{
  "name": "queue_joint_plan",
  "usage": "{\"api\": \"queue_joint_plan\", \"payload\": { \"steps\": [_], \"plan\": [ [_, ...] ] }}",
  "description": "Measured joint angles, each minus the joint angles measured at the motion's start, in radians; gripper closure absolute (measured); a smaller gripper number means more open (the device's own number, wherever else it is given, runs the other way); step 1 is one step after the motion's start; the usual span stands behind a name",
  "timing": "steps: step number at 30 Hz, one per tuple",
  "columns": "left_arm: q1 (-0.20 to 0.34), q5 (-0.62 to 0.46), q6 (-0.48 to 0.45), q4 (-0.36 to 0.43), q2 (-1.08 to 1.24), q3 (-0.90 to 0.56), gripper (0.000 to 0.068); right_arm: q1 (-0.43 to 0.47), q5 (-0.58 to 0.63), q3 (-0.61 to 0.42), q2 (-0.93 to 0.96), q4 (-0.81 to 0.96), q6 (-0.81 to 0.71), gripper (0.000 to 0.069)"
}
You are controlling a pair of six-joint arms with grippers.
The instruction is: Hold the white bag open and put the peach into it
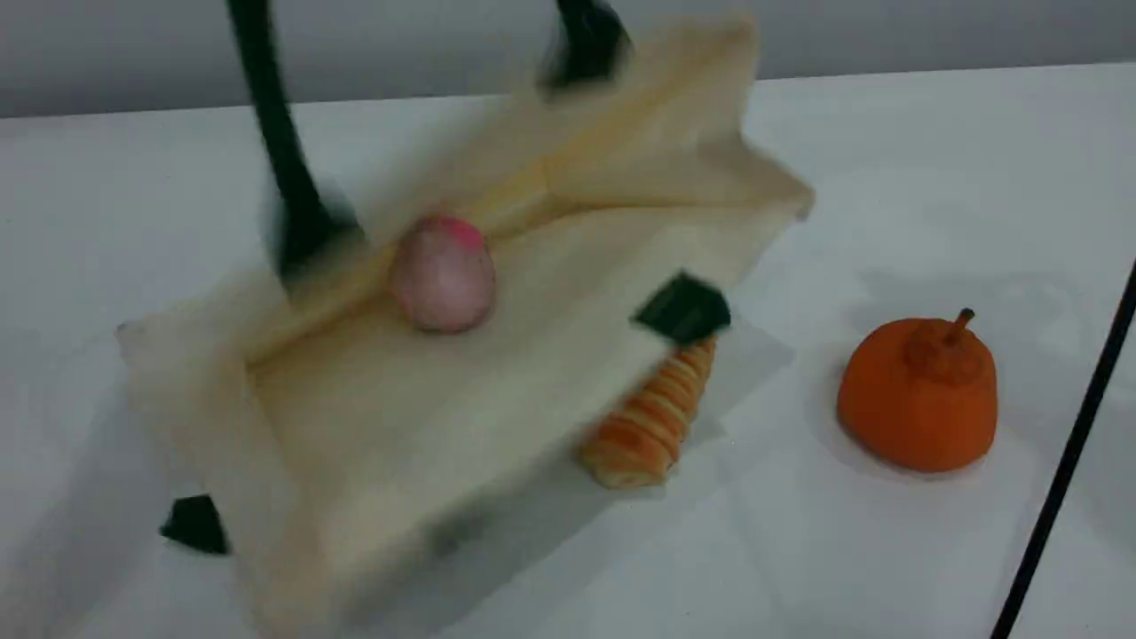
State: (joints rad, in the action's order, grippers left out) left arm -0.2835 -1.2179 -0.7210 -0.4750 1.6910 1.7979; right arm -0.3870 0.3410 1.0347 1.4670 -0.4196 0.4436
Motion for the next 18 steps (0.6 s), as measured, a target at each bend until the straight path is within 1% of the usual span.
{"api": "queue_joint_plan", "payload": {
  "steps": [4, 6, 9, 11, 13, 15, 18],
  "plan": [
    [0.0, 0.0, 0.0, 0.0, 0.0, 0.0, 0.0267, 0.0, 0.0, 0.0, 0.0, 0.0, 0.0, 0.0678],
    [0.0, 0.0, 0.0, 0.0, 0.0, 0.0, 0.0229, 0.0, 0.0, 0.0, 0.0, 0.0, 0.0, 0.0678],
    [0.0, -0.001, 0.002, 0.0, 0.0, 0.0, 0.0225, 0.0, 0.0, 0.0, 0.0, 0.0, 0.0, 0.0676],
    [0.001, -0.003, 0.034, 0.002, 0.0, 0.0, 0.0261, 0.0, 0.009, 0.0, -0.003, 0.0, 0.0, 0.0675],
    [0.002, -0.003, 0.095, 0.015, 0.0, 0.0, 0.0319, 0.008, 0.018, 0.0, -0.012, 0.0, 0.0, 0.0675],
    [0.003, -0.003, 0.174, 0.05, -0.01, 0.0, 0.0406, 0.025, 0.023, 0.0, -0.029, 0.001, -0.001, 0.0674],
    [0.003, -0.005, 0.258, 0.144, -0.041, 0.002, 0.055, 0.066, 0.063, 0.019, -0.073, 0.007, -0.002, 0.0673]
  ]
}}
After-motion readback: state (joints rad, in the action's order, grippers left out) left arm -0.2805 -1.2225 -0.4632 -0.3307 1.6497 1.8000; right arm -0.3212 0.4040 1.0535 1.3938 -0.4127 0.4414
